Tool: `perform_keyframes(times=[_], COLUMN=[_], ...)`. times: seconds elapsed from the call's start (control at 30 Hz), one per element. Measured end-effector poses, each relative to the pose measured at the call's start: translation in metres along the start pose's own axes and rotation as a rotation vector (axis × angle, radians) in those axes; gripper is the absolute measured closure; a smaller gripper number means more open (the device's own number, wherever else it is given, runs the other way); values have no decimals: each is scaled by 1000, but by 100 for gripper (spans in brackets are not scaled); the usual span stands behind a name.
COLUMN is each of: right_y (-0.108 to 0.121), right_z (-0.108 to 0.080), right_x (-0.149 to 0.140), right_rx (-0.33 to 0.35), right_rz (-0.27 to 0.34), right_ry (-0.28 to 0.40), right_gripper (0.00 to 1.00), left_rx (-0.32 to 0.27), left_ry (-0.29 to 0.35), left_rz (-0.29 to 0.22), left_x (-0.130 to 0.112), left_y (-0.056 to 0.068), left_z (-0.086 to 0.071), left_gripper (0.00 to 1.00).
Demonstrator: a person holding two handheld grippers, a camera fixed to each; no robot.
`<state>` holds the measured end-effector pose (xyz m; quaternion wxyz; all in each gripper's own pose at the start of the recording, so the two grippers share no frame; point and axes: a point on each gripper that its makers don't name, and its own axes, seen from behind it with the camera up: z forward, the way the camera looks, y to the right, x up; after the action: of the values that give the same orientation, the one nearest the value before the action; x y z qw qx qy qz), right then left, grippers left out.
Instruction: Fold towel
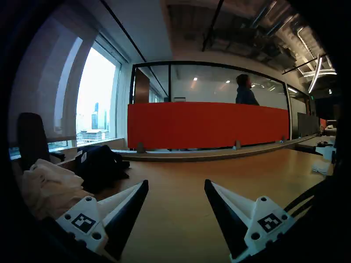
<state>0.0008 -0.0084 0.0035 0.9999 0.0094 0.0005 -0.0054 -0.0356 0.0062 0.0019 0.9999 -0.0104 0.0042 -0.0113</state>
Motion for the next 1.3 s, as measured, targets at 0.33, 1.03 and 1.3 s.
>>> perform_keyframes(times=[0.33, 1.03, 1.3], right_y=[0, -1, -1], right_z=[0, 0, 0], right_x=[-1, 1, 0], right_rx=[0, 0, 0], right_rz=[0, 1, 1], right_ry=[0, 0, 0], right_gripper=[0, 0, 0], left_rx=[0, 0, 0], left_ry=[0, 1, 0], left_rz=[0, -1, -4], left_x=[-1, -3, -4], left_y=[0, -1, -2], left_z=[0, 1, 2], left_gripper=[6, 6, 6])
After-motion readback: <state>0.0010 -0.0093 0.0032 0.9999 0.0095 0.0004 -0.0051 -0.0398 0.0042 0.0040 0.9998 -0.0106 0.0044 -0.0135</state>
